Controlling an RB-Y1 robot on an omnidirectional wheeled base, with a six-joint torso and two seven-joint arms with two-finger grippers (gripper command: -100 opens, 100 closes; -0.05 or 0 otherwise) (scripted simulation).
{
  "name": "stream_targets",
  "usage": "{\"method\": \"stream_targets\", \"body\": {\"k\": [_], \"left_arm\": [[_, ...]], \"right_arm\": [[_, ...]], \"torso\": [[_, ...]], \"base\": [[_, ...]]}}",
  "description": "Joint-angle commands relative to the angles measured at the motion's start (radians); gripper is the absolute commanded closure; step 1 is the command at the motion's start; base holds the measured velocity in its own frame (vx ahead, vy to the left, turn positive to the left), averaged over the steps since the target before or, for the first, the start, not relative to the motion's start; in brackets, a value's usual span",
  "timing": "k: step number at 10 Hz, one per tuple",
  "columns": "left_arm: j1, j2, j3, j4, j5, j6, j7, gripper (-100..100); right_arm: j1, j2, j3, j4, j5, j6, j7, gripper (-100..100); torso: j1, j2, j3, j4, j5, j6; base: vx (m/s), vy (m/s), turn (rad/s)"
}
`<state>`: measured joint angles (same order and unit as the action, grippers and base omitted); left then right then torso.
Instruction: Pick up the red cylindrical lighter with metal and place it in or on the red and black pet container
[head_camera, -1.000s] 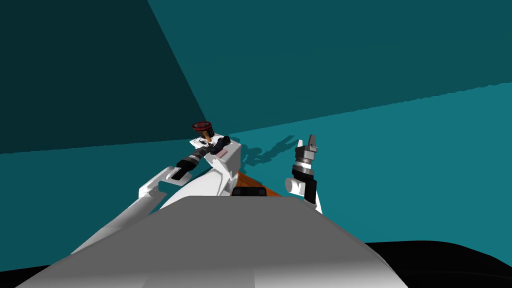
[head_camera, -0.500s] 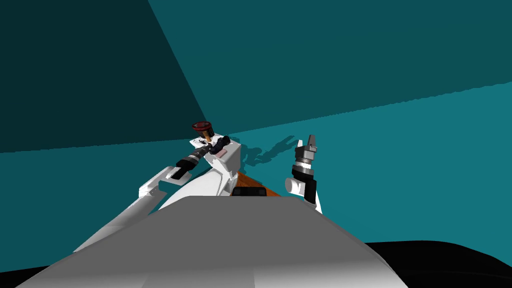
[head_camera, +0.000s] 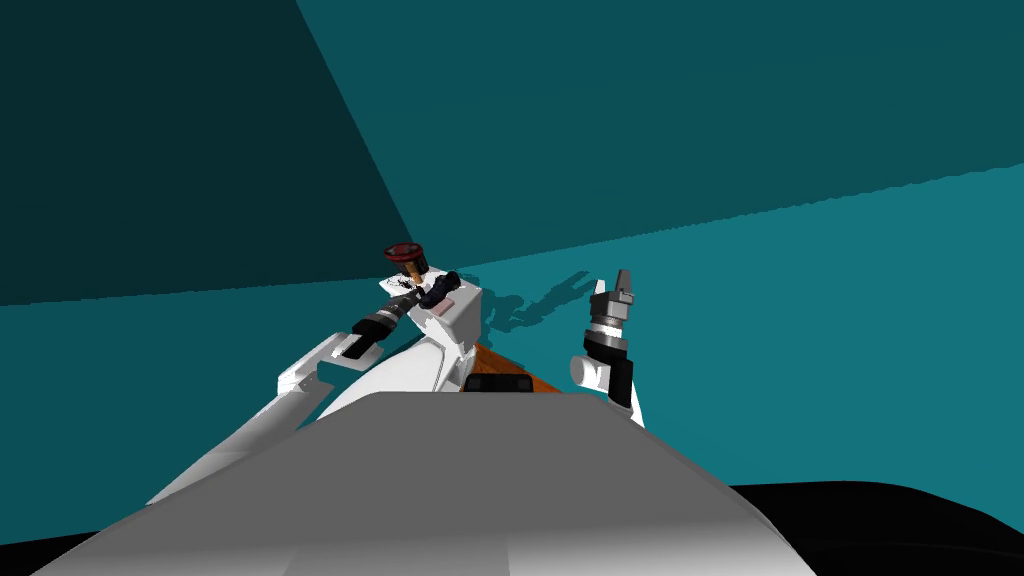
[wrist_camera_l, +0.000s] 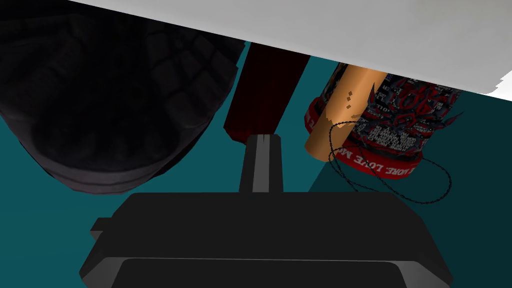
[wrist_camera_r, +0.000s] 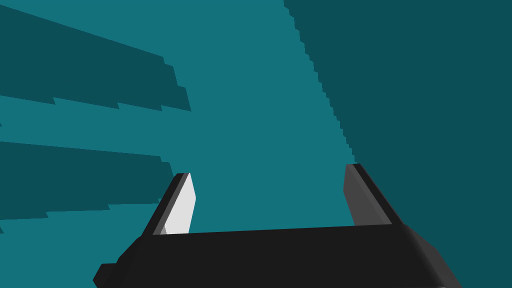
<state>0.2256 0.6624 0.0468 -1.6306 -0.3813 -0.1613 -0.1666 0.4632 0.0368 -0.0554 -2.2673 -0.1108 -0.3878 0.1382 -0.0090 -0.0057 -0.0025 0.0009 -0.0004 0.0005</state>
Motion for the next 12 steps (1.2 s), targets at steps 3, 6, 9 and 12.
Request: {"method": "stream_targets", "body": {"k": [3, 6, 9, 12], "left_arm": [[0.023, 0.070, 0.016, -0.064, 0.020, 0.026, 0.054, -100], [0.040, 0.125, 0.033, -0.118, 0.035, 0.044, 0.098, -100], [0.060, 0.188, 0.053, -0.180, 0.052, 0.062, 0.148, -100], [0.082, 0.256, 0.070, -0.241, 0.070, 0.084, 0.200, -100]], "right_arm": [[0.000, 0.000, 0.000, 0.000, 0.000, 0.000, 0.000, 0], [0.000, 0.000, 0.000, 0.000, 0.000, 0.000, 0.000, 0], [0.000, 0.000, 0.000, 0.000, 0.000, 0.000, 0.000, 0], [0.000, 0.000, 0.000, 0.000, 0.000, 0.000, 0.000, 0]], "torso": [[0.002, 0.003, 0.002, 0.001, 0.000, 0.000], [0.001, 0.004, 0.002, 0.001, 0.000, 0.000], [0.001, 0.004, 0.003, 0.001, 0.000, 0.000], [0.001, 0.005, 0.003, 0.001, 0.000, 0.000]], "base": [[-0.043, 0.022, -0.056], [-0.061, 0.014, -0.054], [-0.068, 0.016, -0.065], [-0.070, 0.014, -0.069]]}}
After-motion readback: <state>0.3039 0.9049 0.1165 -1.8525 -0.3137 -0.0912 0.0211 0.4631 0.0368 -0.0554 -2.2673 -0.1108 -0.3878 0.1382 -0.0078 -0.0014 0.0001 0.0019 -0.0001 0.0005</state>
